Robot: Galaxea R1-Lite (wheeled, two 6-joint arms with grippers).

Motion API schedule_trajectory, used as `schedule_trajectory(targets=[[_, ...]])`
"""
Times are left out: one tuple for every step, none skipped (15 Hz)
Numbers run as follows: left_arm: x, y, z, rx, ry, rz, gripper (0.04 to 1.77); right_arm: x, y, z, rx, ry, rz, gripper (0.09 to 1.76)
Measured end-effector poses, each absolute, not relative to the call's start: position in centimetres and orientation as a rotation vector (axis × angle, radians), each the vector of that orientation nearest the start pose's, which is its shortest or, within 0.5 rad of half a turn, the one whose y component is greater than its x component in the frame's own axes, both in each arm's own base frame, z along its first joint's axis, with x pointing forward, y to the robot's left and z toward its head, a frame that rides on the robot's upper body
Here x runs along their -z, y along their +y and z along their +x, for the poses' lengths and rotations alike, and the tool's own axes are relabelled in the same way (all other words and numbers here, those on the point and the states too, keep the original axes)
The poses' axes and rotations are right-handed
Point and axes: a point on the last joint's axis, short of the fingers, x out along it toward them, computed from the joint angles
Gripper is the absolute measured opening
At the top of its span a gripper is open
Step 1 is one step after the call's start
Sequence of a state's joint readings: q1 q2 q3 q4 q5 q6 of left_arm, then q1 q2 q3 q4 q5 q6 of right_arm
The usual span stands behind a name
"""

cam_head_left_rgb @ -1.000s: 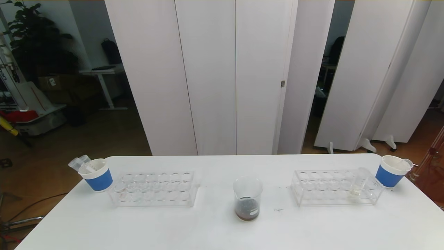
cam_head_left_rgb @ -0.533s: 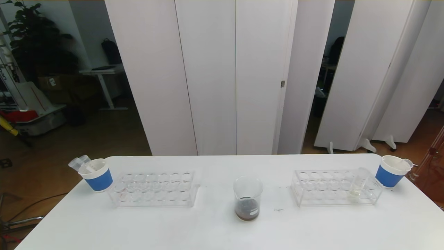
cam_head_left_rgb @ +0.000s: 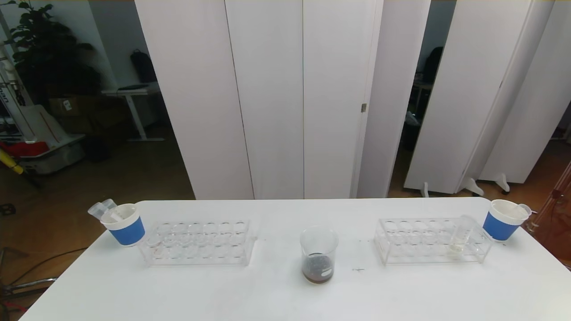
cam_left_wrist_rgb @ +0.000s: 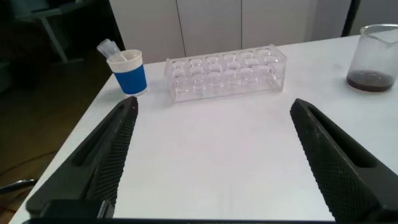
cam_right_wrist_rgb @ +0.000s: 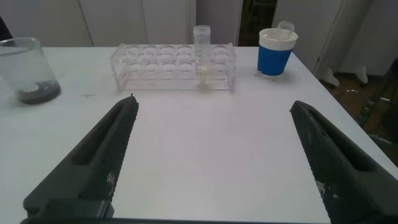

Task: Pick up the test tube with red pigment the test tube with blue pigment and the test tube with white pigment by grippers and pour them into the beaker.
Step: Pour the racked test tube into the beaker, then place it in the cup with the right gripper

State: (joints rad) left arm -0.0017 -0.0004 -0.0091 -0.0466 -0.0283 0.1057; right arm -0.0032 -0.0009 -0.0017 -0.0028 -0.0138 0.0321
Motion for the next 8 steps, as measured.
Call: schedule_trajectory(targets=[[-7.94,-0.03,-2.34,0.015,-0.030,0.098,1.75,-7.62,-0.02,-2.30,0.017,-0.006,0.032,1.75],[-7.66,-0.03,-2.32,0.014,-0.008,0.093,1.75,-7.62,-0.02,-2.30,0.017,-0.005,0.032,1.75],[-7.52,-0.03,-2.32,0.015,0.004,0.090,1.75,-7.62,-0.02,-2.30,0.017,-0.005,0.032,1.75],[-7.51,-0.02,-2.31,0.015,0.004,0.084,1.75,-7.62,-0.02,-2.30,0.017,-0.006,0.032,1.75],[-7.50,-0.02,-2.30,0.012,0.004,0.065,1.75,-7.62,-0.02,-2.30,0.017,-0.006,0.032,1.75],[-7.49,-0.02,-2.31,0.010,0.005,0.038,1.75,-7.62,-0.02,-2.30,0.017,-0.006,0.032,1.75],[-7.48,-0.01,-2.31,0.010,0.006,0.026,1.75,-7.62,-0.02,-2.30,0.017,-0.006,0.032,1.75],[-7.46,-0.01,-2.31,0.010,0.007,0.026,1.75,-7.62,-0.02,-2.30,0.017,-0.006,0.032,1.75]])
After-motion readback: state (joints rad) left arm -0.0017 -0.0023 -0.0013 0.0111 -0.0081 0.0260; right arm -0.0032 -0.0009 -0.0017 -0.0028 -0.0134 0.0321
